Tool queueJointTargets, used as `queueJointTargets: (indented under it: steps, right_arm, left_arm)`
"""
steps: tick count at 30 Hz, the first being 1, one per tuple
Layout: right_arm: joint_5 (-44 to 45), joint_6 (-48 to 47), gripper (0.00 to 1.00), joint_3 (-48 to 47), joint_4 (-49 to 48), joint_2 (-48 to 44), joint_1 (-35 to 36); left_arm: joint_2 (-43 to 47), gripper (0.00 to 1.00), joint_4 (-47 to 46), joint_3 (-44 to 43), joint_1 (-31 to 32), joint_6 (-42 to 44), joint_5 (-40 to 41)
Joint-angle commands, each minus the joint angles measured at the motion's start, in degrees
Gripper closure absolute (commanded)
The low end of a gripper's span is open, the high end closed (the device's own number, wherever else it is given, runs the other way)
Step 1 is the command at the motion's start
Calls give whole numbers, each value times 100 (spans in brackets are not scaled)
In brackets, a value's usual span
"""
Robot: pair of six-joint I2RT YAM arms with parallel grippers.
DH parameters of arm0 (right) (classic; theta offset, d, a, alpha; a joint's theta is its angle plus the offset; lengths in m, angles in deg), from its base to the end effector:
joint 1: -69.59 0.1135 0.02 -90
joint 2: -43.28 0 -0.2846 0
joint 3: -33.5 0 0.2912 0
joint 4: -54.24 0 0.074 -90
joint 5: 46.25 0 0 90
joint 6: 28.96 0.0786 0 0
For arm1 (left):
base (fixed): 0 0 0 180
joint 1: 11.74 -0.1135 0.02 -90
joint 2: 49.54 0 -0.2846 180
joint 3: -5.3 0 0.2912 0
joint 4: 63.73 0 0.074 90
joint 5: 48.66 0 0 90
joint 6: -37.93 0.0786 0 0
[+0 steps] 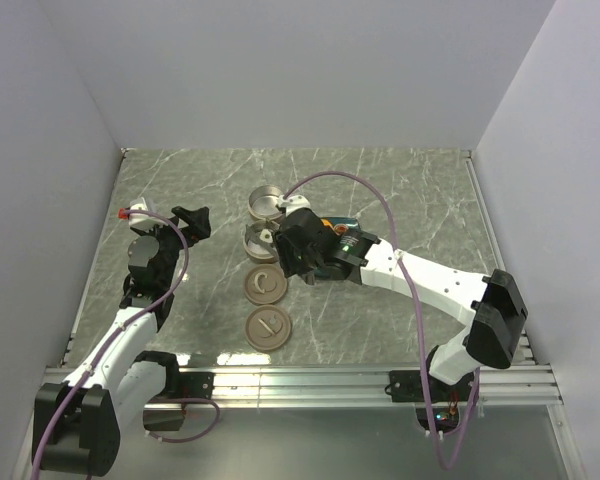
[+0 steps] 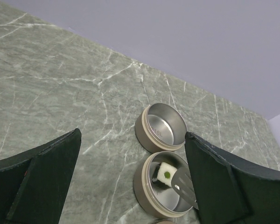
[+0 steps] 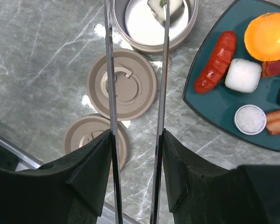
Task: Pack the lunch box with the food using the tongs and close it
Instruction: Place the food into the lunch box, then pick up the food using the clamp
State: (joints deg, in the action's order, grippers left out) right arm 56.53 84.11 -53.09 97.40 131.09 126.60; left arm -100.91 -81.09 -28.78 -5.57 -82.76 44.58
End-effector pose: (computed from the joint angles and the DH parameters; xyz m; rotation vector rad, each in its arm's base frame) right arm 0.2367 0.3327 0.2863 -0.5826 2.2901 0.4363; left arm 0.2717 -0.0249 0.2495 -0.3810 1.5418 -0.4599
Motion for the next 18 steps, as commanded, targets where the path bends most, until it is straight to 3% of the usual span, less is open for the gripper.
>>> queueJointTargets:
  steps: [1,7,18]
  right_arm:
    - [207,-22,48,-247,-182,-45,11]
    - [629,101,48,-19,-42,-501,3]
    - [1491,997,48,1395,714,-1986,11]
  left_arm:
    - [31,1,-195,-30,-29,46,-61]
    - [22,1,-195,-30,-29,55,-70]
    - [5,1,-195,-39,-29,38,-113]
